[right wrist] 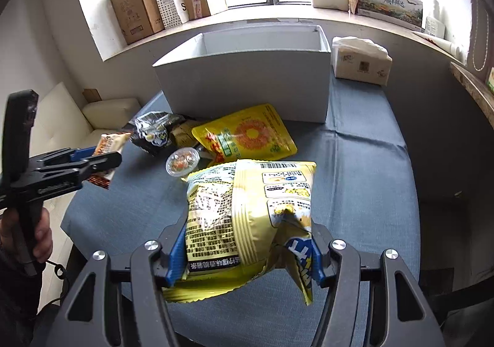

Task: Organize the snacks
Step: 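Grasp the yellow chip bag with the right tool while the left tool grasps the orange cake packet, then drop the chip bag and cake packet into the box with both tools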

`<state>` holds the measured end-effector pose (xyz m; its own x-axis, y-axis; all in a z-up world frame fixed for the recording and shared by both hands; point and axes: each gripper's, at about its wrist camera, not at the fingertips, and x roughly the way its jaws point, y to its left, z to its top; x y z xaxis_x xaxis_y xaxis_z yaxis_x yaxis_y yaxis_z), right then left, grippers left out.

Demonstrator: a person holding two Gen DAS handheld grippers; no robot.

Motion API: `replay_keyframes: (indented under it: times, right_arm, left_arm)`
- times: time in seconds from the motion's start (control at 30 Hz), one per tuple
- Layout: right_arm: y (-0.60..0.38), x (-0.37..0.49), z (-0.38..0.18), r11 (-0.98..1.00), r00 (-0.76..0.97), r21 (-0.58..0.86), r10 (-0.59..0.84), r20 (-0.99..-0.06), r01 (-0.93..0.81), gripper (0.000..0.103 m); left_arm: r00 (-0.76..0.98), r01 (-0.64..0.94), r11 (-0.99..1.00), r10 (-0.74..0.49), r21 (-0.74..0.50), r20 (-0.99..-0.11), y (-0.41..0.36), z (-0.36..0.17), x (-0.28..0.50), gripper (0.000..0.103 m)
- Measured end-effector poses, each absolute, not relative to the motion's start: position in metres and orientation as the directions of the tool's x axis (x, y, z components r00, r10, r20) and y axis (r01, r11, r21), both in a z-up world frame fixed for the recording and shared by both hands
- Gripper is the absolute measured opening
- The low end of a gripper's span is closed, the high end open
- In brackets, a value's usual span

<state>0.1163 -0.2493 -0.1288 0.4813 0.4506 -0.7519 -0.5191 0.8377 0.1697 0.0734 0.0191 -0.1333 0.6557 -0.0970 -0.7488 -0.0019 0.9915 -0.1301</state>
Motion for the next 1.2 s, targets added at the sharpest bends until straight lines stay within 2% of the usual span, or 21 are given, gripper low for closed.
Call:
replay_keyframes:
  times: [0.23,0.47,0.7,0.97,1.0,1.03,1.07,1.1,1.2]
  right_arm:
    - [-0.24,0.138,-0.097,0.829,0.535,0.16,0.481,-0.695,-0.536,0.066]
    - [-0.227,0.192,-0.055,0.822,0.567,0.202,0.523,-0.636,-0.532,0.066]
    - [-0.205,0.283,-0.036,0.83,0.559,0.291,0.541,-0.628,-0.476,0.066]
    - [-0.174,0.366,-0.074,0.845,0.491,0.322,0.516,-0.702,-0.427,0.067]
    - [-0.173,0.372,-0.079,0.847,0.483,0.324,0.511,-0.711,-0.421,0.069]
    - [-0.173,0.377,-0.084,0.854,0.481,0.321,0.501,-0.719,-0.409,0.071]
    - [-0.175,0.381,-0.086,0.86,0.486,0.321,0.493,-0.722,-0.396,0.085]
    - [-0.178,0.384,-0.088,0.857,0.485,0.337,0.502,-0.716,-0.389,0.103]
    - [-0.193,0.388,-0.088,0.846,0.499,0.393,0.53,-0.686,-0.359,0.103]
  left_arm:
    - [0.725,0.021,0.992,-0.099,-0.121,-0.681,0.022,-0.083,0.1,0.051]
    - [0.779,0.052,0.994,-0.102,-0.098,-0.619,0.022,-0.032,0.162,0.051]
    - [0.746,0.064,0.992,-0.119,-0.107,-0.655,0.021,-0.02,0.264,0.051]
    - [0.631,0.049,0.985,-0.157,-0.162,-0.759,0.024,-0.073,0.341,0.053]
    - [0.618,0.052,0.984,-0.166,-0.17,-0.768,0.025,-0.079,0.345,0.055]
    - [0.612,0.051,0.984,-0.164,-0.169,-0.773,0.026,-0.083,0.347,0.069]
    - [0.607,0.045,0.985,-0.158,-0.164,-0.779,0.028,-0.087,0.348,0.092]
    - [0.606,0.038,0.985,-0.158,-0.17,-0.78,0.031,-0.089,0.348,0.102]
    - [0.617,0.031,0.972,-0.201,-0.232,-0.761,0.044,-0.088,0.343,0.103]
